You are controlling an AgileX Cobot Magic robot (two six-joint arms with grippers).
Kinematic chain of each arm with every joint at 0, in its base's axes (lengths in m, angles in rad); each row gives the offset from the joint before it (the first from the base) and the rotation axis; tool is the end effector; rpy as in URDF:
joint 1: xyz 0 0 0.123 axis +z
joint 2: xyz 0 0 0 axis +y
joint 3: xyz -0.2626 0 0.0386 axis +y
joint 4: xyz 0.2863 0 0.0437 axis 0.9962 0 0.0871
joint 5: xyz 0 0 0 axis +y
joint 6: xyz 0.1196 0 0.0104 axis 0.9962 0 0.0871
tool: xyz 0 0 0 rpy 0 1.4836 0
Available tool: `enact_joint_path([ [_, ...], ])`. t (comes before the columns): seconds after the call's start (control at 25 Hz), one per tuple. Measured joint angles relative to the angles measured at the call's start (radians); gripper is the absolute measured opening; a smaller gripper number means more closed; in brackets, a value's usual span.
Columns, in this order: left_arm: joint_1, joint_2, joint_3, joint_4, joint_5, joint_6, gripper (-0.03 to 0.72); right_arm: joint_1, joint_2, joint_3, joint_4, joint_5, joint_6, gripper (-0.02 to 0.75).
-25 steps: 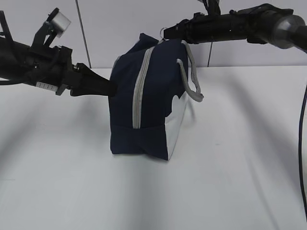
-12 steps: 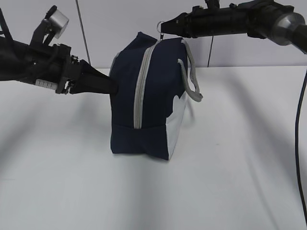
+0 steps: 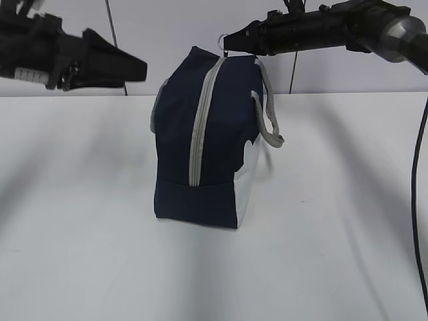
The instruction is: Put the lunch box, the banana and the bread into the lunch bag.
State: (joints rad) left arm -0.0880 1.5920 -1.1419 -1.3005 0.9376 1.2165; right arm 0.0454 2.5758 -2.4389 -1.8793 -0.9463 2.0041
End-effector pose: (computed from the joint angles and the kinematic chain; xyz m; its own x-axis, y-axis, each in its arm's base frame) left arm 0.3685 -0.1262 0.2501 -0.5948 0.1053 -0.7969 0.6934 0.5687 -0.4424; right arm 0.5958 0.1199 0.2024 -0.3846 -0.0592 -0.9212 -0.7515 0.5996 0.2752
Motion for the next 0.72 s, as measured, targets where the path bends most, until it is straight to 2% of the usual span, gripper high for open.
enact_joint_path([
  [0.12, 0.002, -0.016, -0.069, 0.028, -0.057, -0.049, 0.568, 0.000, 0.000, 0.000, 0.000, 0.000, 0.002, -0.016],
  [0.36, -0.017, 0.104, -0.320, 0.136, -0.111, -0.270, 0.526, 0.000, 0.000, 0.000, 0.000, 0.000, 0.003, -0.016],
  [0.6, -0.092, 0.311, -0.560, 0.291, -0.099, -0.477, 0.521, 0.000, 0.000, 0.000, 0.000, 0.000, 0.005, -0.016],
  [0.72, -0.123, 0.405, -0.660, 0.332, -0.089, -0.550, 0.519, 0.000, 0.000, 0.000, 0.000, 0.000, 0.005, -0.016],
])
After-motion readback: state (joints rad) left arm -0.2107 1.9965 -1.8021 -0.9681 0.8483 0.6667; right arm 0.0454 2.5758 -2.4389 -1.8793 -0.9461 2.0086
